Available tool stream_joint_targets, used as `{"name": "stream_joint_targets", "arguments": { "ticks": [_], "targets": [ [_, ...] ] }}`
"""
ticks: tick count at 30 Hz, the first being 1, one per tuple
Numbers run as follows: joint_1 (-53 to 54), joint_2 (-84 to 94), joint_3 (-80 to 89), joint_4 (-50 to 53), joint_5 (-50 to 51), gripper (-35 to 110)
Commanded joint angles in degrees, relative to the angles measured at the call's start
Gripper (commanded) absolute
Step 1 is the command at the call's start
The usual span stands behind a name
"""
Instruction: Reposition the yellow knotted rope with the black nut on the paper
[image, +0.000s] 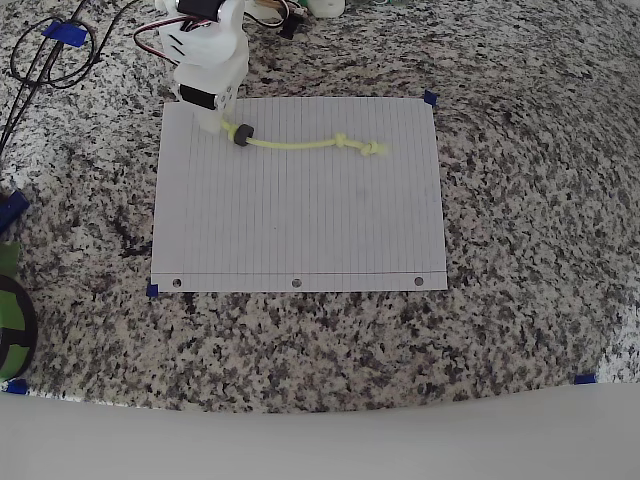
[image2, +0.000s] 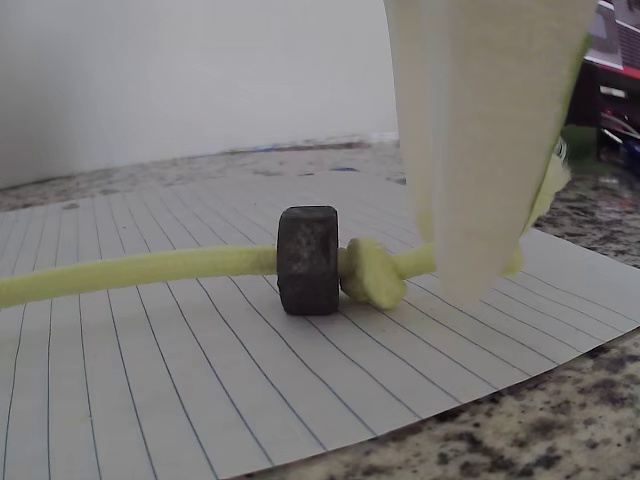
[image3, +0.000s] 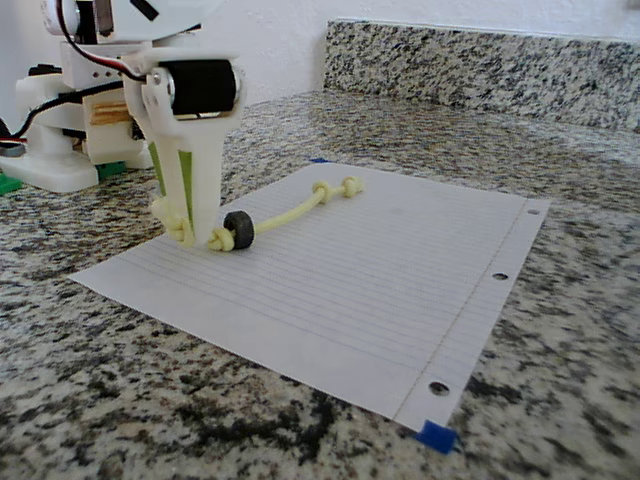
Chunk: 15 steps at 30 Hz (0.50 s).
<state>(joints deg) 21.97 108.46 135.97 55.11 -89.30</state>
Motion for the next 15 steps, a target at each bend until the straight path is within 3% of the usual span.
{"name": "stream_joint_targets", "arguments": {
  "ticks": [1,15],
  "targets": [
    [-0.4,-0.3,-1.7,-0.9,-0.4,28],
    [-0.5,-2.8,-1.6,-2.6,-0.4,28]
  ]
}}
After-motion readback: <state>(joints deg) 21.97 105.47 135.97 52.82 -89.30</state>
